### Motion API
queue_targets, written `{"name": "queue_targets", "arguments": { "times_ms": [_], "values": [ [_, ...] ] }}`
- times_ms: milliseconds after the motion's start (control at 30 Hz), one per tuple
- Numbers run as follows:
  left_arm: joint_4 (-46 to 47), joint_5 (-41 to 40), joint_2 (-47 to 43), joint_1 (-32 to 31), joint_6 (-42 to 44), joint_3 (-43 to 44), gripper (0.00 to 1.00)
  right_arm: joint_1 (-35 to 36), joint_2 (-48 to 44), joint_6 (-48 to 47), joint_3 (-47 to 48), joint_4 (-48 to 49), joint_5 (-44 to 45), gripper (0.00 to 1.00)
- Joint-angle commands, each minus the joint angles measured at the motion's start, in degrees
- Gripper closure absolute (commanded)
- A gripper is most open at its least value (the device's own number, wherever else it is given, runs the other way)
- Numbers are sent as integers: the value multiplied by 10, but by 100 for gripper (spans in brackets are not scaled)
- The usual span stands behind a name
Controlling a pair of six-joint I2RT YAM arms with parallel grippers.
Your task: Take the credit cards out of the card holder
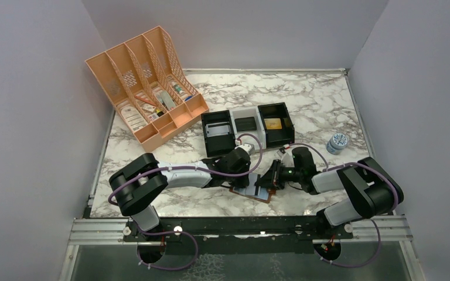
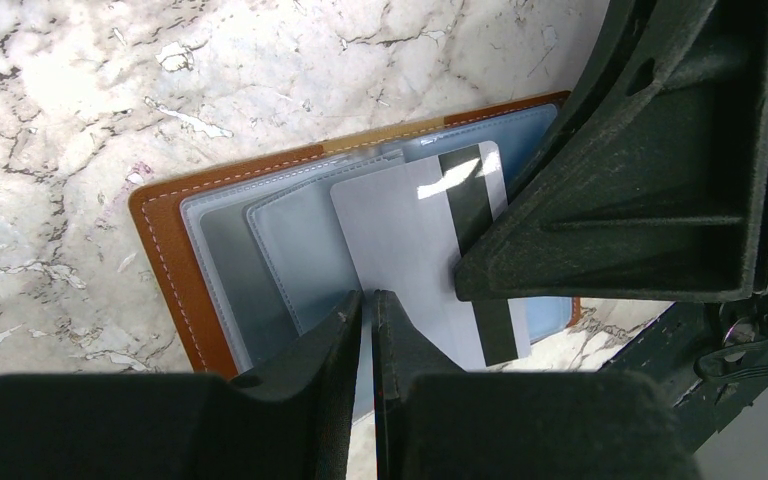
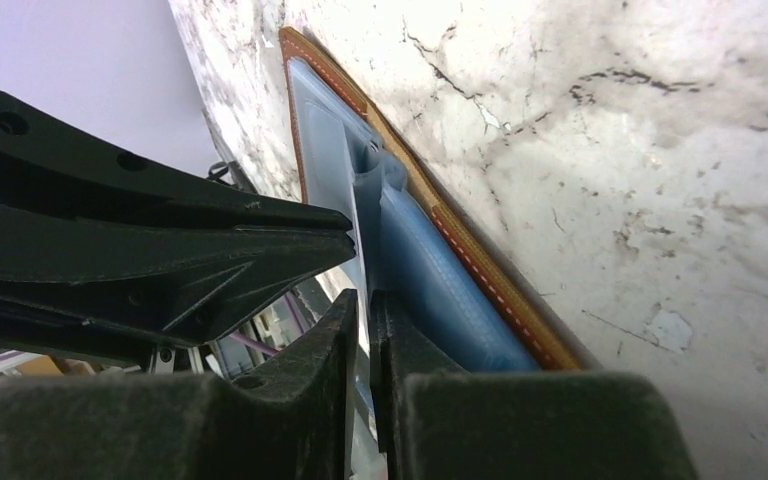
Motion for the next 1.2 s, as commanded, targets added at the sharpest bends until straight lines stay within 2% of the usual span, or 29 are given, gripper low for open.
{"name": "queue_targets", "arguments": {
  "times_ms": [0, 100, 300, 567, 767, 900, 1067, 1167],
  "values": [
    [-71, -14, 15, -6, 8, -9, 86, 7, 8, 3, 2, 22, 5, 93],
    [-71, -15, 15, -5, 7, -10, 86, 7, -10, -8, 4, -10, 18, 99],
    [-81, -26, 9, -5, 5, -13, 86, 5, -107, -72, 33, -178, 94, 99],
    [-87, -39, -1, -5, 2, -13, 86, 5, -180, -118, 61, -296, 106, 99],
    [-87, -51, -28, -5, 1, -18, 86, 5, -271, -161, 99, -388, 193, 99],
    [-85, -57, -44, -5, -1, -21, 86, 5, -313, -183, 117, -415, 222, 99],
    [-77, -64, -62, -5, -1, -24, 83, 5, -340, -193, 122, -396, 208, 99],
    [-77, -75, -81, -5, -4, -28, 76, 5, -337, -202, 117, -363, 170, 99]
  ]
}}
